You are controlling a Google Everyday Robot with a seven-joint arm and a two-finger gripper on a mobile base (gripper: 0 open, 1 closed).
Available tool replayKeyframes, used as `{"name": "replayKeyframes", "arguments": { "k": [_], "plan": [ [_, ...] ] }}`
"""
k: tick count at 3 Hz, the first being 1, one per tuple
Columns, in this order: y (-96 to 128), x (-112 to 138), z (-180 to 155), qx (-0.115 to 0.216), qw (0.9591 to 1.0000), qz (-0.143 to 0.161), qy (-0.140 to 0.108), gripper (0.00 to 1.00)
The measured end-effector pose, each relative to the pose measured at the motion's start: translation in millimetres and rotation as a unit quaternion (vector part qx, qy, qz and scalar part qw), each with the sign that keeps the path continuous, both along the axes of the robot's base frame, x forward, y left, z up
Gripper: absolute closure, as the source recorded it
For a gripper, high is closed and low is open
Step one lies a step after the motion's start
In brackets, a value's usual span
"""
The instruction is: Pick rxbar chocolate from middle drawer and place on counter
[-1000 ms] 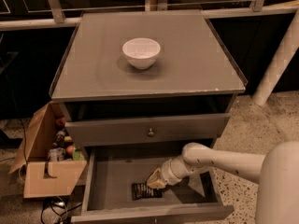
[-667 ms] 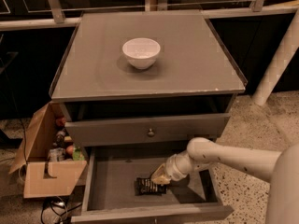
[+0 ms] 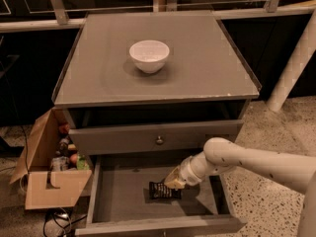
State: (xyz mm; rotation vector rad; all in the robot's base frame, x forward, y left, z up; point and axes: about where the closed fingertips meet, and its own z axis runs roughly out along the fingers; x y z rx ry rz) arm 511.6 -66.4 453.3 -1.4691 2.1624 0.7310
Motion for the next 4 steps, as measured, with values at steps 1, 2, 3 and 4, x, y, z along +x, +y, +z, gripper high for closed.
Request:
{"name": "replayKeyframes", "arguments": {
  "k": [1,2,3,4],
  "plan": [
    [-8,-5,19,-0.002,0.9999,-0.007,-0.007,1.00],
    [-21,-15,53,-0.006,0.9995,-0.018,-0.026,1.00],
    [-30,-22,86,-0.018,0.9984,-0.023,-0.049,1.00],
    [-30,-20,92,-0.020,0.9981,-0.022,-0.054,1.00]
  ]
}}
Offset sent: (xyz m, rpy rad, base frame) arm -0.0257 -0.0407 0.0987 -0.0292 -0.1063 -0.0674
